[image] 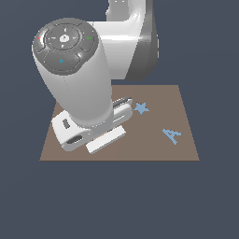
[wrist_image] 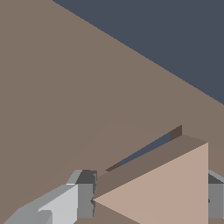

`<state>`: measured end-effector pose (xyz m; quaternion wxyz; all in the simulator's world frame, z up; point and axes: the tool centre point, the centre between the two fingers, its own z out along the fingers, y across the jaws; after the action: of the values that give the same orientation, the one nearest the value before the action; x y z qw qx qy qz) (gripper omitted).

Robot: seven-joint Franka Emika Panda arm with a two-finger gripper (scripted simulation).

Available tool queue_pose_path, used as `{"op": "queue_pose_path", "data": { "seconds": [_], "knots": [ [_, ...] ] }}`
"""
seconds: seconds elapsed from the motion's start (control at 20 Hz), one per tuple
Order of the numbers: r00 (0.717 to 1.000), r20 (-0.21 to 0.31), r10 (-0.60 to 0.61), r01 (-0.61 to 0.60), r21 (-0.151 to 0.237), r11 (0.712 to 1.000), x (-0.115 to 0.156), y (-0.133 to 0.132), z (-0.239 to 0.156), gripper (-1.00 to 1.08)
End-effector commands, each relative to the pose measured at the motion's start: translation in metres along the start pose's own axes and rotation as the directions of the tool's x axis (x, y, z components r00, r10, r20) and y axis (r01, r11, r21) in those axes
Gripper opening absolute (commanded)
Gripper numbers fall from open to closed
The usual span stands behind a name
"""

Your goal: Insert a designated object into the corresponding slot on a board.

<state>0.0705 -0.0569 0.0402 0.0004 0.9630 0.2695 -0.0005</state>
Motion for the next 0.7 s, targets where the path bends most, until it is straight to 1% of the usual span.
{"op": "queue_pose_path", "data": {
  "seconds": [0.0, 0.3, 0.65],
  "knots": [
    [0.999, 0.000, -0.033, 0.033, 0.000, 0.999, 0.0009, 0.0029, -0.0004, -1.00],
    [0.998, 0.000, -0.071, 0.071, 0.000, 0.998, 0.0020, 0.0061, -0.0006, -1.00],
    [0.997, 0.000, -0.071, 0.071, 0.000, 0.997, 0.0021, 0.0061, 0.0059, -1.00]
  ]
}}
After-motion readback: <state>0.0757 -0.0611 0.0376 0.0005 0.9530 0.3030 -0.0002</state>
